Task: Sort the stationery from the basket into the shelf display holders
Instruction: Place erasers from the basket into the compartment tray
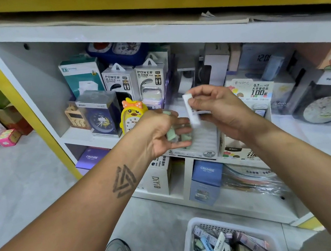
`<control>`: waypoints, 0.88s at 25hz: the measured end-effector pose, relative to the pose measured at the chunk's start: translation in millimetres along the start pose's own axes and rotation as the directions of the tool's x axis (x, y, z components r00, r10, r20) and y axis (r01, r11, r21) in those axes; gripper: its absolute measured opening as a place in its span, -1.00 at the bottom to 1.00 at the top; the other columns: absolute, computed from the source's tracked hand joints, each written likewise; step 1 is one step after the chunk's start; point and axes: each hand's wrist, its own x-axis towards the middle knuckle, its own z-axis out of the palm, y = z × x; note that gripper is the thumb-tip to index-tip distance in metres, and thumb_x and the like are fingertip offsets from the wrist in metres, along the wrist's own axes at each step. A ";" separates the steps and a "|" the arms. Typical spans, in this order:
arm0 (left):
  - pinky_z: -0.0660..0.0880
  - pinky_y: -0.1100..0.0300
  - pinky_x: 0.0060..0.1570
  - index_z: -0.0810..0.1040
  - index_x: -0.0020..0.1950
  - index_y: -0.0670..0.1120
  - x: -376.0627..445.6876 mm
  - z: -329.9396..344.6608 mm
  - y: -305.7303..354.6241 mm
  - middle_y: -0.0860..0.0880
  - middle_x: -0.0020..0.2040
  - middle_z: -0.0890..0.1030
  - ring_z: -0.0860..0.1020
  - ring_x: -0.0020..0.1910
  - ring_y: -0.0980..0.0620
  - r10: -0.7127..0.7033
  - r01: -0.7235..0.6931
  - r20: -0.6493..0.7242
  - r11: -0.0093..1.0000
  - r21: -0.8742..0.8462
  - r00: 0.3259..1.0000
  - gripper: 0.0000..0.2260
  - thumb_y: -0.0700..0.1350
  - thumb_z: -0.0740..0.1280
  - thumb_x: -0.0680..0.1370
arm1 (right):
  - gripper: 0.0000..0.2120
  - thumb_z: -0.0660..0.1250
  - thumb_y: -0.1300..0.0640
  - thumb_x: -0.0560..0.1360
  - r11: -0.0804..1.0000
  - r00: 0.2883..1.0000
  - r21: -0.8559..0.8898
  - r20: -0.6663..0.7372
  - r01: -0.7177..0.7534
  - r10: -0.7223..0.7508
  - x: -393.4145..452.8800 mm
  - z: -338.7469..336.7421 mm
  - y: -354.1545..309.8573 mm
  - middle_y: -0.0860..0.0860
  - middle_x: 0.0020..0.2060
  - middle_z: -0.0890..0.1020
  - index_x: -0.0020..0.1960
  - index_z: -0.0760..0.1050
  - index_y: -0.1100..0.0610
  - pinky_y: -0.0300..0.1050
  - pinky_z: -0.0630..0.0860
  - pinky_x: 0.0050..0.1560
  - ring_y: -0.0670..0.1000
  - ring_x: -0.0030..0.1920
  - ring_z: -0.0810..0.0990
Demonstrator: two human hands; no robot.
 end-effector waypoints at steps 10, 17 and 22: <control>0.33 0.30 -0.49 0.41 -0.03 -0.17 3.7 -14.5 4.2 -0.19 -0.22 0.50 0.37 -0.43 -0.01 -0.009 0.002 -0.255 1.000 -0.028 0.967 -0.82 -0.32 0.03 0.58 | -0.84 0.35 0.26 0.59 0.751 0.963 -0.654 -0.131 0.093 -0.234 14.4 -4.1 16.8 0.01 -0.12 0.60 0.10 0.65 0.09 -0.29 0.53 -0.22 -0.11 -0.23 0.69; 0.49 0.18 -0.38 0.39 -0.12 -0.16 -1.6 -28.5 5.0 -0.17 -0.07 0.43 0.43 -0.25 -0.09 0.030 -0.046 -0.246 0.997 -0.059 0.969 -0.80 -0.41 0.10 0.58 | -0.78 0.44 0.24 0.52 0.522 0.912 -0.830 -0.044 0.193 -0.407 23.2 4.0 33.1 0.04 -0.14 0.66 0.13 0.57 0.07 0.08 0.62 -0.02 0.07 -0.13 0.66; 0.51 0.17 -0.36 0.40 -0.08 -0.15 -2.5 -31.9 6.8 -0.17 -0.05 0.44 0.45 -0.26 -0.09 0.020 -0.034 -0.235 0.998 -0.056 0.972 -0.82 -0.39 0.11 0.59 | -0.81 0.44 0.26 0.52 0.542 0.931 -0.816 -0.013 0.201 -0.364 27.1 13.2 42.6 0.02 -0.14 0.67 0.11 0.61 0.09 0.02 0.64 0.00 -0.01 -0.17 0.66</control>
